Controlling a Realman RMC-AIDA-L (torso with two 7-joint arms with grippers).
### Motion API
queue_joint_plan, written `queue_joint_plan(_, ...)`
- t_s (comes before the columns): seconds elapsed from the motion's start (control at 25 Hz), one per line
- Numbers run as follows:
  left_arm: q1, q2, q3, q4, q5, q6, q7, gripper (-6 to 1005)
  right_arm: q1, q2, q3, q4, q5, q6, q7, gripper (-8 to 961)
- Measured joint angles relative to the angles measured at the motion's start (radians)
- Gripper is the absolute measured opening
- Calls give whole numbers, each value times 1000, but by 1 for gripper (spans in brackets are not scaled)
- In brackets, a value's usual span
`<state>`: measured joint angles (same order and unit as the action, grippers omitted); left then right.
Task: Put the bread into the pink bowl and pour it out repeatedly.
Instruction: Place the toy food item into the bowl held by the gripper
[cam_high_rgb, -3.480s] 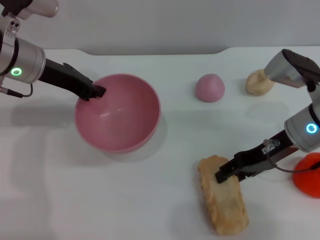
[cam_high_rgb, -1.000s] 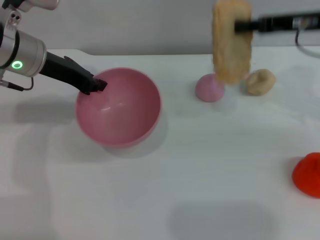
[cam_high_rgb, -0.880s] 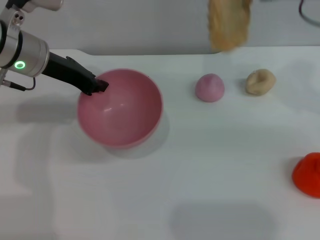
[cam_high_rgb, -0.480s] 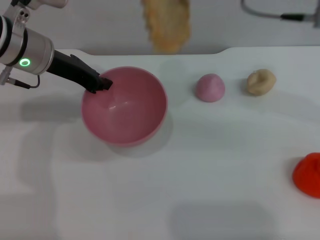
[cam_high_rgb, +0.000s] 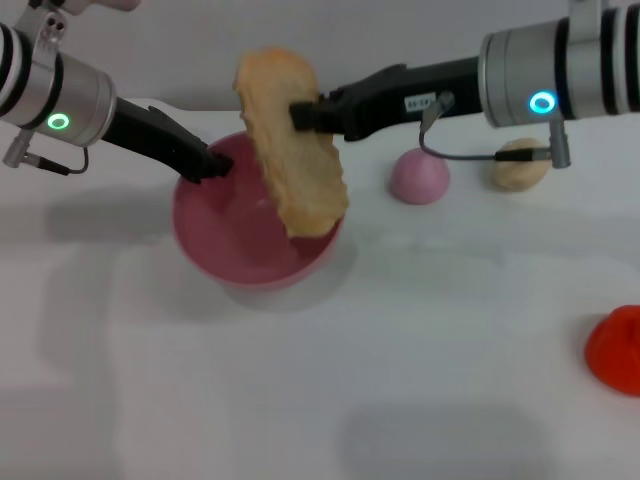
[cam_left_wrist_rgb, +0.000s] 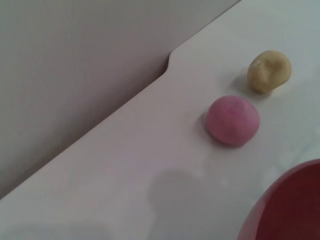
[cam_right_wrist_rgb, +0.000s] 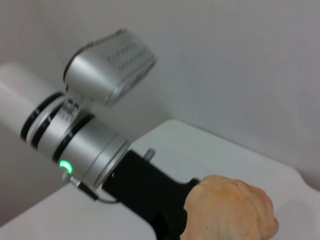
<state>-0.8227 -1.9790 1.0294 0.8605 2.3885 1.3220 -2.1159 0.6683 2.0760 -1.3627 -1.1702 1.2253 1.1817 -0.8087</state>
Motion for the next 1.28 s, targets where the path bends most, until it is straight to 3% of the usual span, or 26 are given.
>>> queue_joint_plan(0.76,-11,-20,7,0,0,-3,-12,78,0,1,-16,58,20,-63,-200,125)
queue_joint_plan(1.08,-6,-24,0,0,0,-8,-12,78,4,0,-11,52,20,-70,-220,333)
queue_joint_plan(1.28,-4,-25,-2,-2,0,-23,-12,78,-5,-1,-5,28,20,-82,-247,571)
